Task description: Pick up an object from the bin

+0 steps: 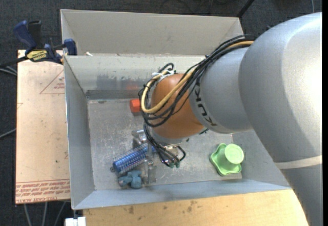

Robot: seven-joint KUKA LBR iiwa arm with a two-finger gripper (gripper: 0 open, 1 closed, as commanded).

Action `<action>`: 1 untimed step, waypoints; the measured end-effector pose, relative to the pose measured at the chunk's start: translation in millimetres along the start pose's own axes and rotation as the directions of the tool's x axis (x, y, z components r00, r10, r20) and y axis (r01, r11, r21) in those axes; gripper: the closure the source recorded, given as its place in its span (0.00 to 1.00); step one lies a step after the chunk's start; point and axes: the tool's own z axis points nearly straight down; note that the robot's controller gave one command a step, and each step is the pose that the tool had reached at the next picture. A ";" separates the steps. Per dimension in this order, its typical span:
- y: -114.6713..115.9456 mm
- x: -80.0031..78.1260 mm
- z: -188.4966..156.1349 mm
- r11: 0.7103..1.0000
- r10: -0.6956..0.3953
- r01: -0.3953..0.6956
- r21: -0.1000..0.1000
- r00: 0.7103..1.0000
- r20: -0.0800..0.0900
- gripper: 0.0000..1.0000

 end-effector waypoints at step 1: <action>-2.2 -1.9 -1.9 1.000 0.004 -0.004 0.001 1.000 0.004 1.00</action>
Offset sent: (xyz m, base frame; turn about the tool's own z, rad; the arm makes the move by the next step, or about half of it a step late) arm 0.0000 0.0000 0.0000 0.0000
